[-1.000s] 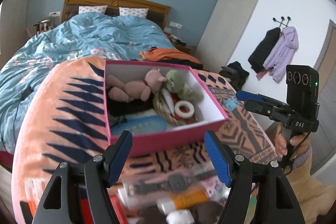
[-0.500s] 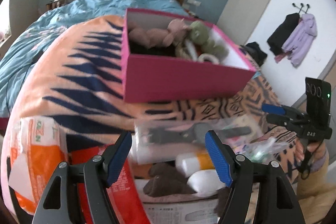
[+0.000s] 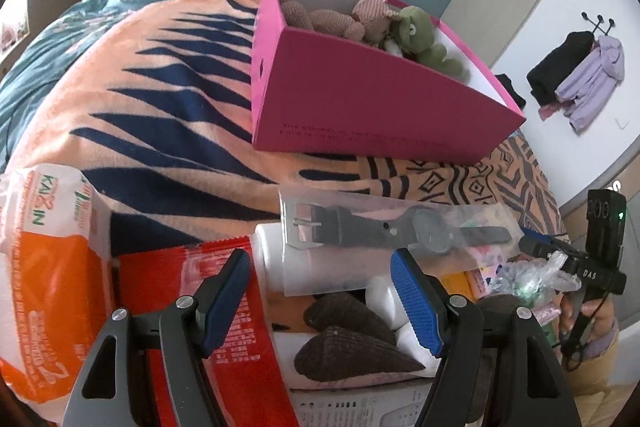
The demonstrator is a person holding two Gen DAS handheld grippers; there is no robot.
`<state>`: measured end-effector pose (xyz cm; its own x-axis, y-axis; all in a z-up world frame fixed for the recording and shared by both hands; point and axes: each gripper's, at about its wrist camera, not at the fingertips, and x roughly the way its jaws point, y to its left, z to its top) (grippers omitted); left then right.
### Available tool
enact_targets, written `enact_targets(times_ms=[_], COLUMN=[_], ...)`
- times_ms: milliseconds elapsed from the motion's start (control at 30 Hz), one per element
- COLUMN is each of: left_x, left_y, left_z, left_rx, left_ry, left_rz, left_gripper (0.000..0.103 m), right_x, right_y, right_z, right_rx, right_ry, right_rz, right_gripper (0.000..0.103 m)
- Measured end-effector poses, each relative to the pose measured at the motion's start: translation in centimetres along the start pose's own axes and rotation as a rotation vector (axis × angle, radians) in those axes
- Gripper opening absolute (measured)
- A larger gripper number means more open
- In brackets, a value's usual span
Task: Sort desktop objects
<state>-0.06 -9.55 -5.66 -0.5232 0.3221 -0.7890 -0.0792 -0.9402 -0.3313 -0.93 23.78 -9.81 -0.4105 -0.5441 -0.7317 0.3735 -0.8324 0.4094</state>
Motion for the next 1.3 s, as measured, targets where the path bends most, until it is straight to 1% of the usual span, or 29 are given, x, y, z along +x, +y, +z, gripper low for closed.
enact_targets(times_ms=[100, 200, 300, 400, 467, 533, 600, 667, 700, 767, 800, 833, 900, 1000, 1133, 1300], left_x=[0.1, 0.3, 0.5, 0.5, 0.5, 0.6, 0.6, 0.7, 0.9, 1.0, 1.0, 1.1, 1.1, 1.1, 0.7, -0.4], left_y=[0.0, 0.0, -0.1, -0.2, -0.1, -0.1, 0.0, 0.1, 0.1, 0.0, -0.1, -0.1, -0.1, -0.2, -0.6, -1.8], left_z=[0.1, 0.0, 0.0, 0.1, 0.1, 0.1, 0.1, 0.1, 0.1, 0.1, 0.1, 0.1, 0.2, 0.2, 0.1, -0.2], left_rx=[0.006, 0.012, 0.014, 0.022, 0.022, 0.024, 0.02, 0.019, 0.019, 0.021, 0.024, 0.028, 0.027, 0.024, 0.024, 0.07], left_ry=[0.006, 0.014, 0.018, 0.021, 0.024, 0.028, 0.03, 0.036, 0.038, 0.04, 0.04, 0.042, 0.045, 0.044, 0.029, 0.012], left_rz=[-0.013, -0.035, -0.053, -0.078, -0.09, -0.095, -0.101, -0.103, -0.102, -0.095, -0.091, -0.089, -0.09, -0.085, -0.062, -0.065], left_gripper=[0.075, 0.077, 0.079, 0.086, 0.087, 0.087, 0.087, 0.087, 0.087, 0.087, 0.087, 0.087, 0.087, 0.087, 0.083, 0.083], right_x=[0.2, -0.2, -0.8, -0.8, -0.3, 0.7, 1.1, 1.0, 1.0, 1.6, 1.8, 1.8, 1.7, 1.8, 2.0, 2.0], right_y=[0.8, 1.6, 2.3, 2.8, 2.9, 3.0, 3.1, 3.4, 3.5, 4.0, 4.2, 4.2, 4.2, 3.9, 3.8, 4.0], right_z=[0.0, 0.2, 0.5, 0.5, 0.6, 0.5, 0.5, 0.7, 0.8, 0.6, 0.6, 0.6, 0.6, 0.6, 0.6, 0.6], right_rx=[-0.021, -0.055, -0.081, -0.105, -0.096, -0.092, -0.086, -0.099, -0.104, -0.135, -0.145, -0.151, -0.156, -0.15, -0.146, -0.149], right_ry=[-0.007, -0.034, -0.063, -0.069, -0.059, -0.036, -0.035, -0.041, -0.042, -0.022, -0.017, -0.016, -0.023, -0.02, -0.017, -0.018], right_rz=[0.021, 0.001, 0.009, 0.048, 0.079, 0.078, 0.08, 0.088, 0.08, 0.047, 0.04, 0.034, 0.019, 0.012, 0.012, 0.002], right_gripper=[0.073, 0.073, 0.073, 0.073, 0.072, 0.069, 0.068, 0.057, 0.049, 0.042, 0.036, 0.033, 0.031, 0.031, 0.031, 0.031])
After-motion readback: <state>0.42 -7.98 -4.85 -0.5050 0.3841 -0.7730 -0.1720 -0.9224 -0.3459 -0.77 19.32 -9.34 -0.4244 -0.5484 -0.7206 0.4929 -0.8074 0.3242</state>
